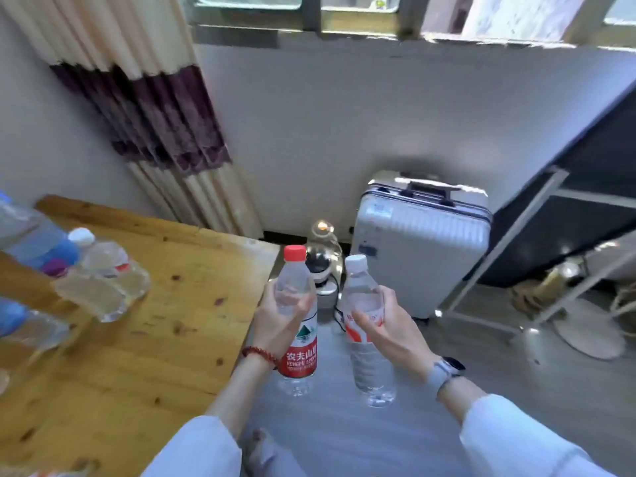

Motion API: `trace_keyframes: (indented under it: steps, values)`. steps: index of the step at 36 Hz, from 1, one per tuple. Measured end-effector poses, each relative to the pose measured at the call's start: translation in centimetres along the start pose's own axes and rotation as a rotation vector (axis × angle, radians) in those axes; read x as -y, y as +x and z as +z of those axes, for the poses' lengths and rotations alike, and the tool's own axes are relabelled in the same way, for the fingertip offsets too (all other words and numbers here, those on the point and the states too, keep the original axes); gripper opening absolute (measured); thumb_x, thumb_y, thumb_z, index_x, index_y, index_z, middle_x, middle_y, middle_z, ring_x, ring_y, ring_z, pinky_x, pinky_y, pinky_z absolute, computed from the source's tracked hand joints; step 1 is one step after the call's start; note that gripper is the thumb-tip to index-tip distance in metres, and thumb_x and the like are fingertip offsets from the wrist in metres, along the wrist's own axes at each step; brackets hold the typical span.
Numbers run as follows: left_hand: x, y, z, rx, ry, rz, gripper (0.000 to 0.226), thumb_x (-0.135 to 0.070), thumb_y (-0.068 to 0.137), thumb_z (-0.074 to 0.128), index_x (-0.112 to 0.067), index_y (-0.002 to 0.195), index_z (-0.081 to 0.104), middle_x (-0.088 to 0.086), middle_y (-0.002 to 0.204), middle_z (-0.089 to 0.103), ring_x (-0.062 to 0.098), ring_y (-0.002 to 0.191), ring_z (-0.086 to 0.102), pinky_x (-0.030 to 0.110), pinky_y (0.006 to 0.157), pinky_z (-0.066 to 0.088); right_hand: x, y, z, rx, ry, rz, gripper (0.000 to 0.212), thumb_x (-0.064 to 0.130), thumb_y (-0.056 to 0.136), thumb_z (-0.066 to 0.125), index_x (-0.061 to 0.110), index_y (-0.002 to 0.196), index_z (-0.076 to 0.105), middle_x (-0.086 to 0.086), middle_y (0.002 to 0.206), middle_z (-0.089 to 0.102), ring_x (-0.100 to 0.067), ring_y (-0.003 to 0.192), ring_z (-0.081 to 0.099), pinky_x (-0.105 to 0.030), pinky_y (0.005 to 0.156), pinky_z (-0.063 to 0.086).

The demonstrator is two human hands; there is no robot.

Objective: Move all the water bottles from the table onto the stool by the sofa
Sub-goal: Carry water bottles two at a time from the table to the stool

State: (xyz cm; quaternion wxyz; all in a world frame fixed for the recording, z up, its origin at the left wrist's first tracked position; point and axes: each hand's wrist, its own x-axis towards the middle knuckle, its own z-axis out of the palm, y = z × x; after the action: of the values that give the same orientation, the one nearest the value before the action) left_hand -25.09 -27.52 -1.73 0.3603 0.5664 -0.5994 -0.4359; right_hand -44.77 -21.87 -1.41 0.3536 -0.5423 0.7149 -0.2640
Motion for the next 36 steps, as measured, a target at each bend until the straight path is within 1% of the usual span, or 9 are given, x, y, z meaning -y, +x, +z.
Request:
trace_keyframes:
  steps: [2, 5, 8, 13, 18, 21, 27, 31, 36]
  values:
    - [-2.0, -0.8, 5.3, 0.105, 0.007, 0.03, 0.05, -0.071, 0.057, 0.056, -0.037, 0.092, 0.047, -0.018, 0.087, 0.061, -0.011, 0.078, 0.059, 0.011, 0.06, 0.043, -3.6, -2.5, -4.0, -0.08, 0.026, 0.071, 0.06, 0.059, 0.08, 0.052, 0.023, 0.124, 0.033, 0.01, 0.072, 0.056, -0.017, 0.079, 0.059, -0.036, 0.075, 0.046]
    - [-5.2, -2.1, 13.3, 0.254, 0.021, 0.056, 0.051, -0.069, 0.058, 0.057, -0.035, 0.095, 0.047, -0.013, 0.089, 0.063, 0.0, 0.084, 0.06, 0.023, 0.07, 0.046, -8.6, -6.5, -9.7, -0.198, 0.072, 0.179, 0.059, 0.062, 0.078, 0.051, 0.024, 0.12, 0.035, 0.005, 0.09, 0.061, -0.018, 0.087, 0.059, -0.038, 0.079, 0.046]
    - [-8.2, -3.5, 21.2, 0.398, 0.051, 0.101, 0.056, -0.065, 0.061, 0.061, -0.027, 0.099, 0.048, -0.012, 0.09, 0.063, 0.0, 0.084, 0.06, 0.023, 0.069, 0.046, -13.1, -10.4, -14.9, -0.309, 0.093, 0.295, 0.07, 0.073, 0.066, 0.042, 0.029, 0.119, 0.033, 0.008, 0.098, 0.058, -0.018, 0.091, 0.059, -0.04, 0.081, 0.046]
    - [-12.9, -5.9, 34.7, 0.645, 0.112, 0.18, 0.04, -0.042, 0.076, 0.068, -0.025, 0.104, 0.045, -0.013, 0.087, 0.06, 0.006, 0.079, 0.061, 0.028, 0.071, 0.047, -20.7, -16.6, -22.1, -0.561, 0.218, 0.493, 0.09, 0.081, 0.054, 0.036, 0.027, 0.125, 0.031, 0.002, 0.113, 0.055, -0.023, 0.097, 0.057, -0.042, 0.087, 0.045]
    - [-17.1, -9.7, 47.8, 0.841, 0.128, 0.26, 0.041, -0.04, 0.074, 0.069, -0.026, 0.107, 0.048, -0.011, 0.088, 0.062, -0.005, 0.077, 0.058, 0.019, 0.062, 0.044, -29.0, -22.2, -28.8, -0.79, 0.246, 0.672, 0.069, 0.077, 0.062, 0.043, 0.026, 0.109, 0.039, -0.002, 0.11, 0.064, -0.028, 0.098, 0.06, -0.037, 0.081, 0.047]
    - [-19.7, -12.1, 55.9, 0.955, 0.169, 0.305, 0.042, -0.04, 0.074, 0.07, -0.026, 0.107, 0.05, -0.006, 0.09, 0.063, 0.003, 0.076, 0.06, 0.022, 0.065, 0.045, -34.6, -25.2, -33.0, -0.874, 0.245, 0.748, 0.055, 0.063, 0.078, 0.052, 0.021, 0.111, 0.039, -0.006, 0.113, 0.064, -0.03, 0.1, 0.06, -0.039, 0.084, 0.048]
    - [-25.7, -17.4, 72.8, 1.13, 0.187, 0.374, 0.044, -0.043, 0.072, 0.071, -0.017, 0.101, 0.05, 0.001, 0.09, 0.064, 0.019, 0.079, 0.063, 0.031, 0.071, 0.049, -44.4, -31.3, -43.3, -1.022, 0.281, 0.897, 0.054, 0.063, 0.077, 0.051, 0.022, 0.109, 0.036, -0.002, 0.112, 0.062, -0.027, 0.099, 0.06, -0.038, 0.083, 0.048]
    - [-30.7, -22.7, 83.7, 1.21, 0.157, 0.501, 0.037, -0.044, 0.073, 0.069, -0.024, 0.098, 0.051, -0.02, 0.08, 0.057, -0.007, 0.07, 0.053, 0.016, 0.059, 0.039, -49.1, -36.7, -49.8, -1.172, 0.368, 0.967, 0.058, 0.078, 0.063, 0.043, 0.034, 0.099, 0.032, 0.011, 0.097, 0.062, -0.016, 0.089, 0.062, -0.039, 0.081, 0.051]
    - [-35.3, -31.3, 94.5, 1.371, 0.157, 0.578, 0.04, -0.046, 0.071, 0.069, -0.021, 0.098, 0.052, -0.018, 0.079, 0.061, -0.004, 0.071, 0.056, 0.014, 0.059, 0.039, -54.1, -44.2, -54.8, -1.387, 0.441, 1.05, 0.053, 0.079, 0.062, 0.044, 0.042, 0.097, 0.03, 0.018, 0.092, 0.059, -0.011, 0.087, 0.062, -0.036, 0.079, 0.051]
